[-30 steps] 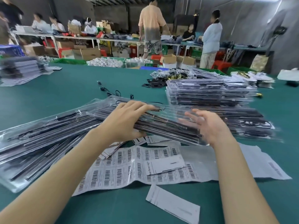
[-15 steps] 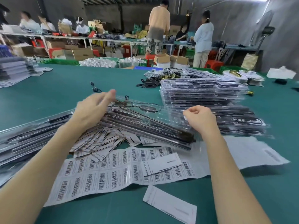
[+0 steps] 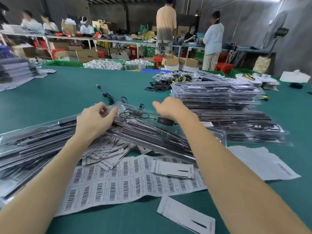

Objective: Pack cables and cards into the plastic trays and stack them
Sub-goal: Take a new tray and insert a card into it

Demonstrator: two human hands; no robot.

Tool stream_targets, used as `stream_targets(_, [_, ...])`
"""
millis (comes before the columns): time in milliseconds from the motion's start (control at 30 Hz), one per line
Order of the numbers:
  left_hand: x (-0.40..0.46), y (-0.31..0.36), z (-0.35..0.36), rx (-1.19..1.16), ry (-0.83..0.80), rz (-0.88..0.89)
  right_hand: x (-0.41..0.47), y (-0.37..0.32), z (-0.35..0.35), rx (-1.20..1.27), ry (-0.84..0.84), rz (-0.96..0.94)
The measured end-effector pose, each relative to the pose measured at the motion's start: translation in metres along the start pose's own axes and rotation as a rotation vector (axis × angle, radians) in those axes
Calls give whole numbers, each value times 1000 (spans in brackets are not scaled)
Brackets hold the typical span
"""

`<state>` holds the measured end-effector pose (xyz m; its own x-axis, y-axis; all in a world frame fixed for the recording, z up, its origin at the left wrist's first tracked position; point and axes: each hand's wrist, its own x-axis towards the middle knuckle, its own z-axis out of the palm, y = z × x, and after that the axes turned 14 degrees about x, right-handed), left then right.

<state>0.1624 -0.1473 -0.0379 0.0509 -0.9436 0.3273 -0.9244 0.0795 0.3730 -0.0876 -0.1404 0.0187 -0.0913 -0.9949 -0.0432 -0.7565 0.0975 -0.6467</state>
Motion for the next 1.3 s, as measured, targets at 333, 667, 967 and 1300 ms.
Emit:
stream_targets(333, [4,-2,-10,45,-254,80,39,-28,34,195,-112,39])
stream_targets(667, [7,-4,-12,193,-377,106,36,-19,-4,307,39,25])
stream_targets(967, [12,-6,-21,193,-482,135,14,1,-44,223,-417,60])
stream_targets(1300, [-14,38,-2,178,-274,452,-15,25,-9,-104,-353,-34])
